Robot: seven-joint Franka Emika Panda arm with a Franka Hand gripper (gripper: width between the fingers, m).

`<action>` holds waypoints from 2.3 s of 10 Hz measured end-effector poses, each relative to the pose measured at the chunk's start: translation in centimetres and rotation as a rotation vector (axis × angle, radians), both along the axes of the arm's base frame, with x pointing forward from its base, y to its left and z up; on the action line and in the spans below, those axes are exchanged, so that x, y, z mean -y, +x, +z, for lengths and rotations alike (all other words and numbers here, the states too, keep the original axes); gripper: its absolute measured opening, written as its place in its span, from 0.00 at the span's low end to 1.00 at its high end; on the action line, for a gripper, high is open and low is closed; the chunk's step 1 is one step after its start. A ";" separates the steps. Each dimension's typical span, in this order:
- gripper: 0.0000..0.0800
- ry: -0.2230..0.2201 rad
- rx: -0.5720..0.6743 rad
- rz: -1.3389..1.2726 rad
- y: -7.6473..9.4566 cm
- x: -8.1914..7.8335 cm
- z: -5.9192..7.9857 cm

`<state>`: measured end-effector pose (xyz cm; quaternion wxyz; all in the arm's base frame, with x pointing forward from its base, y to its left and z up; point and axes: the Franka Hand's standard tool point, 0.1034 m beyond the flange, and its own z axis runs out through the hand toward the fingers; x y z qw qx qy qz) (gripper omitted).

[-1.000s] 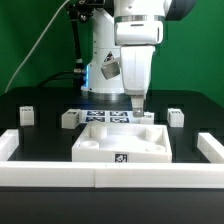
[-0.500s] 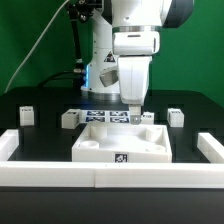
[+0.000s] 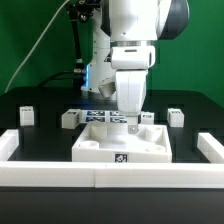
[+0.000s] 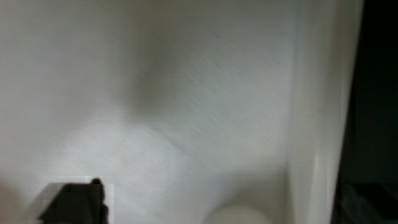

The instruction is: Assemble one leg

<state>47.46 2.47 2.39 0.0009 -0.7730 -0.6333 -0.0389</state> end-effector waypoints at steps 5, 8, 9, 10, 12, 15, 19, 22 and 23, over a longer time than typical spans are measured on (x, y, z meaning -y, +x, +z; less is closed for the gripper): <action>0.81 0.005 -0.016 -0.006 -0.7 -0.1 -1.5; 0.30 0.005 -0.017 -0.008 -0.7 -0.1 -1.6; 0.30 0.005 -0.017 -0.008 -0.7 -0.1 -1.6; 0.09 0.005 -0.019 -0.008 -0.7 -0.1 -1.6; 0.07 0.005 -0.019 -0.008 -0.7 -0.1 -1.6; 0.07 0.005 -0.019 -0.008 -0.7 -0.1 -1.6; 0.07 -0.023 -0.048 0.122 -0.2 -0.4 -1.4; 0.07 -0.039 -0.060 0.189 0.1 -0.8 -1.5; 0.07 -0.039 -0.060 0.189 0.1 -0.8 -1.5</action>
Offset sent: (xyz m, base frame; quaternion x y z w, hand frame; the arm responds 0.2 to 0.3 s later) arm -0.0030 0.0057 -0.0127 -0.0032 0.0108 0.0001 0.9999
